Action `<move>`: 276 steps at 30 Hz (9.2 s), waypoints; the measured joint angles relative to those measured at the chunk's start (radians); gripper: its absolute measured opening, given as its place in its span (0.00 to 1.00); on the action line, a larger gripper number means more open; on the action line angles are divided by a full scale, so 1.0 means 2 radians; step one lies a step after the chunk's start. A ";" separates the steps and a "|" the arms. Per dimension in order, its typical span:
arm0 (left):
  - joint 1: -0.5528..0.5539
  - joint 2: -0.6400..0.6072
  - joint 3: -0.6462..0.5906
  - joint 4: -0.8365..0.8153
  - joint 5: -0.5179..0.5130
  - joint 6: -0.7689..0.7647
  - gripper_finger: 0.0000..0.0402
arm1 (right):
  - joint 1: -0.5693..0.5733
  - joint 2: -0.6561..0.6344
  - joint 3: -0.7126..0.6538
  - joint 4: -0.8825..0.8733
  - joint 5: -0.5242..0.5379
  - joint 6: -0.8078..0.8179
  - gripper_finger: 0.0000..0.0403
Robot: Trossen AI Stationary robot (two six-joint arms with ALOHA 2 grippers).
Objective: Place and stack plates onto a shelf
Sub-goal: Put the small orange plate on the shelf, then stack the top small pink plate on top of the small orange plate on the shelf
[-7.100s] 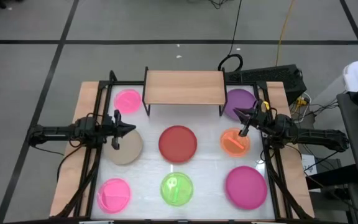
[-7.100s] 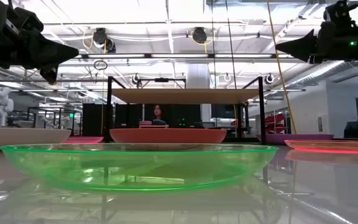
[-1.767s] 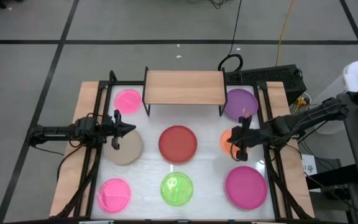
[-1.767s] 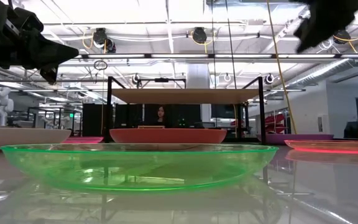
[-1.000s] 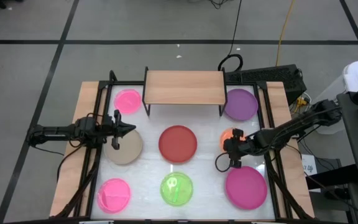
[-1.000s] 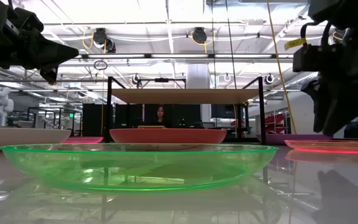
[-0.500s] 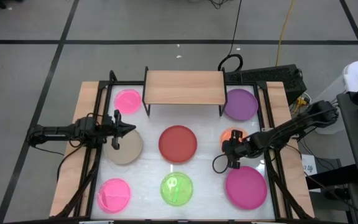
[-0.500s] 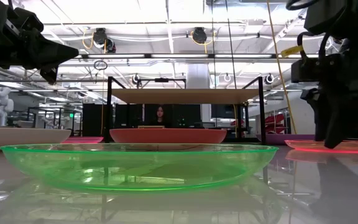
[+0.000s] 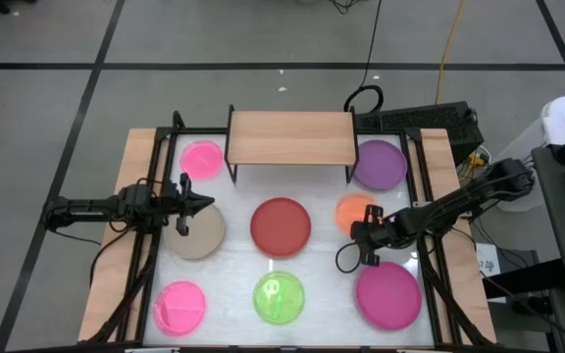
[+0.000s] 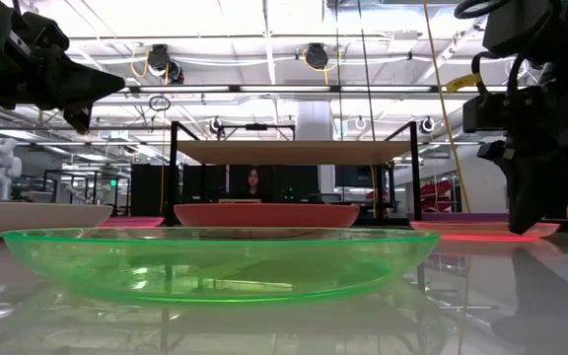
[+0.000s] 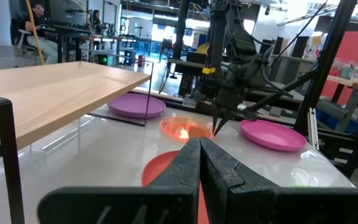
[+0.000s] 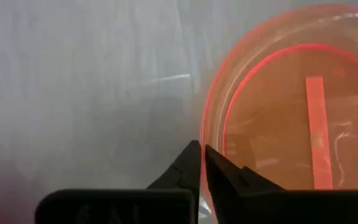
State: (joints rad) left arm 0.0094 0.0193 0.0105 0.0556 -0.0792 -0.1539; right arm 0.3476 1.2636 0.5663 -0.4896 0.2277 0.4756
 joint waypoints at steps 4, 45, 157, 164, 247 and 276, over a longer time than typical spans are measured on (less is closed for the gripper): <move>0.000 0.000 0.000 0.000 0.000 0.000 0.01 | 0.001 -0.020 0.009 -0.006 -0.015 0.003 0.00; 0.000 0.000 0.000 0.000 0.000 0.000 0.01 | -0.240 0.170 0.353 0.292 0.006 -0.487 0.00; 0.055 0.548 0.390 -0.537 -0.245 -0.094 0.33 | -0.022 -0.187 -0.077 0.631 0.084 -0.349 0.28; 0.077 0.558 0.364 -0.487 -0.205 -0.068 0.38 | -0.022 -0.187 -0.077 0.631 0.084 -0.349 0.28; 0.063 0.586 0.590 -0.357 -0.297 0.060 0.00 | -0.026 -0.187 -0.076 0.612 0.111 -0.349 0.28; 0.061 0.784 0.690 -0.384 -0.243 0.207 0.00 | -0.027 -0.187 -0.076 0.611 0.111 -0.336 0.28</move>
State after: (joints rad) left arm 0.1307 1.5864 1.3914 -0.7124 -0.5648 0.2602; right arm 0.2939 0.8903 0.4133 0.7315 0.4490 -0.1969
